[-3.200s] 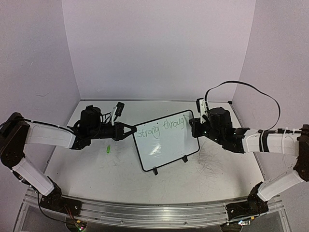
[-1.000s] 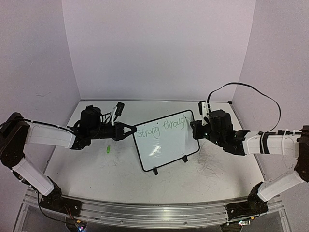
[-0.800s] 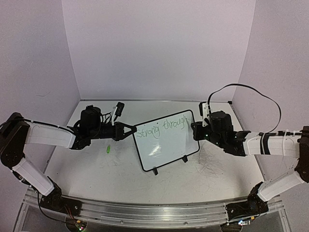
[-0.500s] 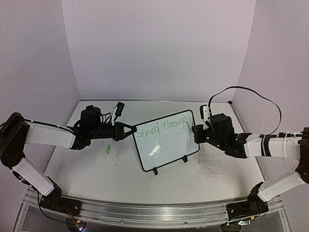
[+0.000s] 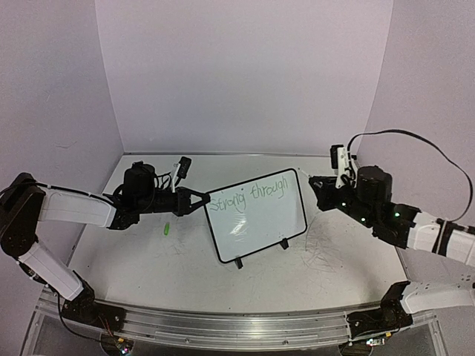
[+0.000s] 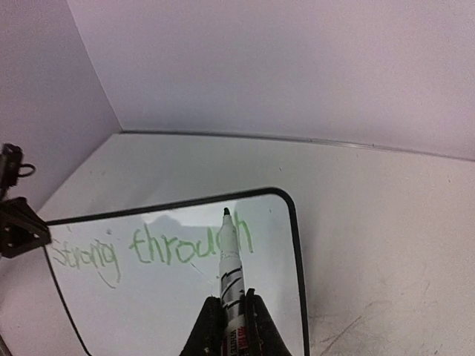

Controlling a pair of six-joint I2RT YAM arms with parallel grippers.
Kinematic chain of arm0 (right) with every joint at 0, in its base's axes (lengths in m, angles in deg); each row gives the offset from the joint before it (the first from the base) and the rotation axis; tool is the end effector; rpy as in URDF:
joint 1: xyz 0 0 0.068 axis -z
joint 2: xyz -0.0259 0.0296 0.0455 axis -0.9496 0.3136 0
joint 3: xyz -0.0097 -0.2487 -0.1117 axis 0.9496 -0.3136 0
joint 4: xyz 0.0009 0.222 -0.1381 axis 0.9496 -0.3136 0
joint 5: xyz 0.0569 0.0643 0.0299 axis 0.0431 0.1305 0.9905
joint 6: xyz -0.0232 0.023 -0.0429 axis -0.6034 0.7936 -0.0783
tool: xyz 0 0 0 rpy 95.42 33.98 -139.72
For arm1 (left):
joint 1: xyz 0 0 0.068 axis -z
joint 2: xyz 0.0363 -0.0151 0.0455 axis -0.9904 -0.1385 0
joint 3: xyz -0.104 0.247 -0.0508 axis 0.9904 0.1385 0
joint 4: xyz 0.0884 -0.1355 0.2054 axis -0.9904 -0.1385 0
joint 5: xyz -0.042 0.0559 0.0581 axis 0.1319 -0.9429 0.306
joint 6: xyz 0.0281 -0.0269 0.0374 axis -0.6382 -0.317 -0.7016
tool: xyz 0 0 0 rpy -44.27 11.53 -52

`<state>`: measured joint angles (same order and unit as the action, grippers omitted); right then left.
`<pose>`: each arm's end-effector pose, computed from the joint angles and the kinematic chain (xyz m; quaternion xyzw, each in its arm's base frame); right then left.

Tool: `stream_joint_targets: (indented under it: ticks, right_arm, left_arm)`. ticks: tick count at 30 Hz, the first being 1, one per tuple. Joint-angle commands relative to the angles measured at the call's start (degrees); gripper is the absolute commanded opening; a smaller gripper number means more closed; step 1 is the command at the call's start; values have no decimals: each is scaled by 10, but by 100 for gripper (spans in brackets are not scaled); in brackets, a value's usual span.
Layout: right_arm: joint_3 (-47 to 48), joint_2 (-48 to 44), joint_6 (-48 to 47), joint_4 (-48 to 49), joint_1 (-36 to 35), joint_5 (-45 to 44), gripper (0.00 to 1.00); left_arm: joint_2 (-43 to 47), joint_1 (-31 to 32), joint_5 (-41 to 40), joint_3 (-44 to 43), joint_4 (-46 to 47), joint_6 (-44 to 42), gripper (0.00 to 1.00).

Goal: Write a sentence on the whiteboard

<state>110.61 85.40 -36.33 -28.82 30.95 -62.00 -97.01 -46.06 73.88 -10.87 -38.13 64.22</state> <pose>0.1894 0.1578 0.2861 -0.1490 0.7595 0.2454 0.5837 0.2449 -0.2007 0.2149 0.2512 0.7469 -0.4704 0.3972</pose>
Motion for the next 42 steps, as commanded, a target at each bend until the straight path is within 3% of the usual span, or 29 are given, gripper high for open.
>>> stream_joint_targets:
  ticks: [1, 10, 20, 28, 42]
  right_arm:
    - [-48, -47, -38, -11, 3, 75, 0]
    - [-21, -27, -73, -19, 2, 134, 0]
    - [-27, -29, -49, -17, -9, 122, 0]
    - [-6, -25, 0, -78, -29, 86, 0]
    - [63, 75, 37, -94, -146, 9, 0]
  left_arm:
    - [-12, 0, -55, 6, -72, -33, 0]
    - [4, 1, -80, 6, -72, -35, 0]
    - [-17, 1, -67, -3, -72, -40, 0]
    - [-9, 1, -67, 7, -72, -33, 0]
    - [-11, 2, -78, 4, -72, -29, 0]
